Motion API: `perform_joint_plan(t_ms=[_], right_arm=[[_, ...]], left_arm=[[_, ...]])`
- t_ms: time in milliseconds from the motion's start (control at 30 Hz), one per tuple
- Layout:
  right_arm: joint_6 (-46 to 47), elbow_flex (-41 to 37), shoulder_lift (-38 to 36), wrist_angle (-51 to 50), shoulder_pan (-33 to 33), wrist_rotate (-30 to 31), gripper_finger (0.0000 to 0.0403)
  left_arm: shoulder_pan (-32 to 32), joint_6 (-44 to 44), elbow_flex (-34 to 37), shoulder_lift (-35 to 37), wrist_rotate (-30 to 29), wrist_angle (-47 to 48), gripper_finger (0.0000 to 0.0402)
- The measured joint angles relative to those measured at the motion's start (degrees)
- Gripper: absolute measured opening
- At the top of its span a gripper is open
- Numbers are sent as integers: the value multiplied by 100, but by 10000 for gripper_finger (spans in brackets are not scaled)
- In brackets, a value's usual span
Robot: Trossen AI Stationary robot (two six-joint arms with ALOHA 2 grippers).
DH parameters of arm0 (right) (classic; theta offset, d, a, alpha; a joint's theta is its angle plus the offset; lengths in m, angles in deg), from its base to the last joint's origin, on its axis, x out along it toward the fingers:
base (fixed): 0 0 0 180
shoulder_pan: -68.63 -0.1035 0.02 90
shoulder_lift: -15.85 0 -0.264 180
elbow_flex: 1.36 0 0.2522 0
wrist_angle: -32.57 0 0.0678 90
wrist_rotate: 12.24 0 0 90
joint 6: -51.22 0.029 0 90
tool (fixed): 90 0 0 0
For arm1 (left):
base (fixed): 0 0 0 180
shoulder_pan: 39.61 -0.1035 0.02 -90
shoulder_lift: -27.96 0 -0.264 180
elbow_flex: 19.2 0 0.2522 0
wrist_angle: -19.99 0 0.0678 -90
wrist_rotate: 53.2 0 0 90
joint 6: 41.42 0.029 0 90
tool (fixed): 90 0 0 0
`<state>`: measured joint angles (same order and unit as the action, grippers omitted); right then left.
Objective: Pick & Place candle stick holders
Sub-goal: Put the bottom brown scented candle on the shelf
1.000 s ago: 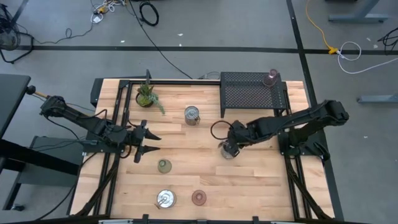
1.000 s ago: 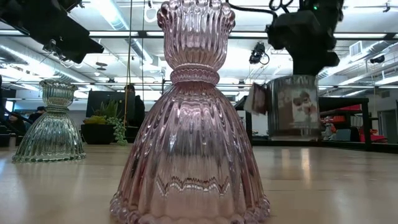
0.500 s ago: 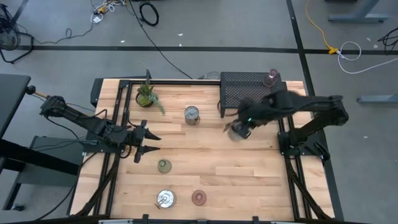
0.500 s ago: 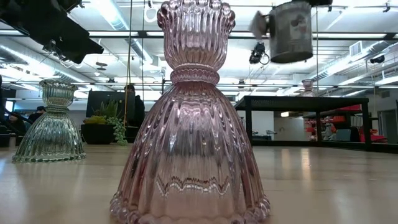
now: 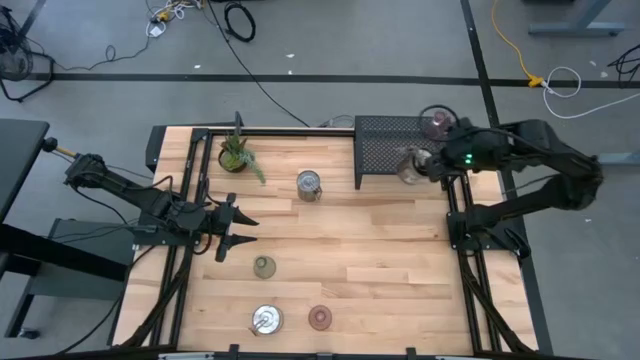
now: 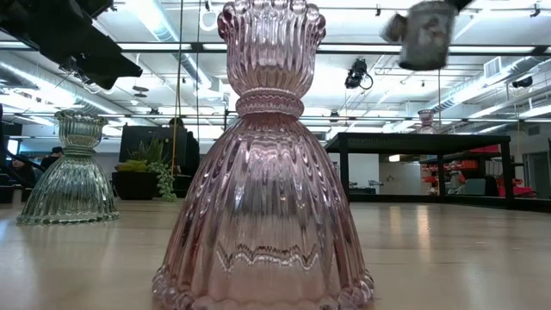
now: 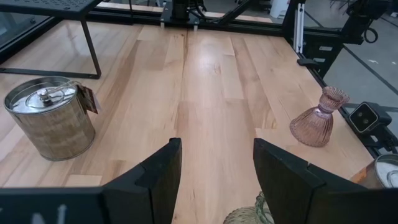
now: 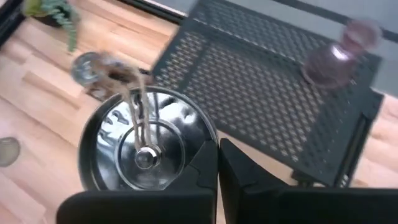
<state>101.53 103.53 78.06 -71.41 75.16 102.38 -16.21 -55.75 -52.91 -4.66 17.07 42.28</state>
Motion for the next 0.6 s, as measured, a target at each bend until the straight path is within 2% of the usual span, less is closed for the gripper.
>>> perform_joint_plan(t_ms=[133,300,600], right_arm=[[43,-688,-627,1,435,3,0],[-113,-1123,-1135,19,1029,127,0],[-535,-1719,-1196,32,2092,-78,0]], left_arm=[[-2,-2,2,0,0,-2,202],[-2,-2,2,0,-8,-8,202],[-2,-2,2,0,-44,-11,202]])
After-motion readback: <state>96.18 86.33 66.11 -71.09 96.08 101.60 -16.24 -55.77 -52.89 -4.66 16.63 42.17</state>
